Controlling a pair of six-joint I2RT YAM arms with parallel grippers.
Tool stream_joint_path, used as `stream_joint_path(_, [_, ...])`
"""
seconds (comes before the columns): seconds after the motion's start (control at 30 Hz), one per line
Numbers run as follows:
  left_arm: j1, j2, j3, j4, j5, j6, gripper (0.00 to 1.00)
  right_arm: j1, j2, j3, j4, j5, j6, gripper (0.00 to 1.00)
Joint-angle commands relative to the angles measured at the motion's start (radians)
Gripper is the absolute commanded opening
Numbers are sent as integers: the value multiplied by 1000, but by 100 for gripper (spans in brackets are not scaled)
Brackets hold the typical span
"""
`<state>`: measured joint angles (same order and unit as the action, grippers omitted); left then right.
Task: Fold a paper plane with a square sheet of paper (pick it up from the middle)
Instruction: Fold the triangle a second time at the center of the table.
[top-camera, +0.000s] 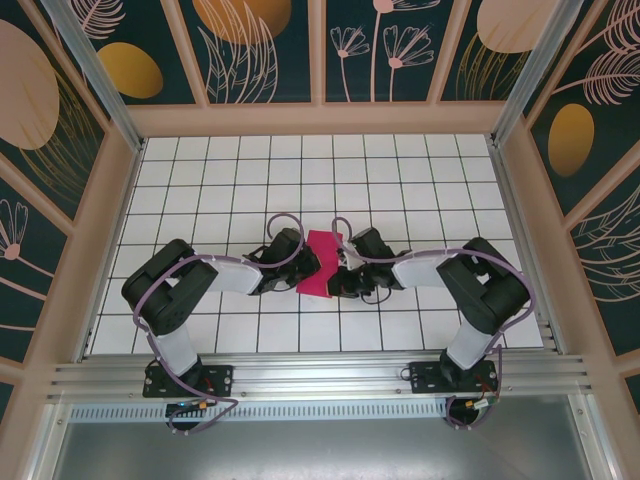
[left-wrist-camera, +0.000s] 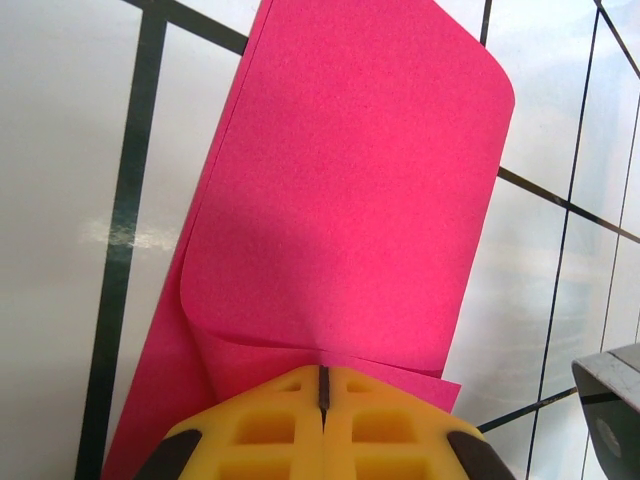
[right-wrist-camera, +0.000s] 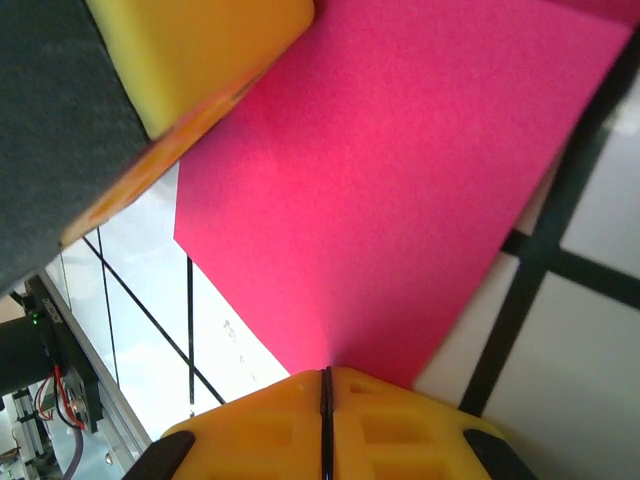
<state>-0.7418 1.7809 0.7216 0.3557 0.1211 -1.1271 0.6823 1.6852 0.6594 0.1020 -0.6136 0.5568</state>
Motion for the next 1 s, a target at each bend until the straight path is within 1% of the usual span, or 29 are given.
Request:
stream_joint_path(0.0, [2, 20, -33, -91, -38, 12, 3, 5, -22, -61, -61, -16, 14, 12])
stream_joint_path(0.23, [1, 25, -28, -89, -31, 12, 3, 7, -35, -50, -131, 31, -5, 12])
stream_joint_path(0.37, [2, 24, -25, -90, -29, 16, 3, 22, -70, 15, -214, 80, -23, 12])
stream_joint_path(0.53, [2, 21, -27, -91, -29, 21, 3, 24, -126, 88, -210, 91, 7, 11])
stream_joint_path(0.63, [2, 21, -28, -89, -28, 20, 3, 25, -87, 130, -205, 116, 14, 9])
stream_joint_path(0.8, [2, 14, -26, -89, -30, 21, 3, 26, 10, 156, -128, 81, 47, 7])
stream_joint_path(0.83, [2, 13, -27, -90, -31, 20, 3, 28, 30, 156, -126, 71, 45, 6])
stream_joint_path(0.9, [2, 7, -26, -91, -30, 22, 3, 35, 48, 140, -143, 94, 41, 5])
stream_joint_path(0.97, [1, 0, -27, -90, -33, 24, 3, 35, 43, 89, -132, 105, 44, 5])
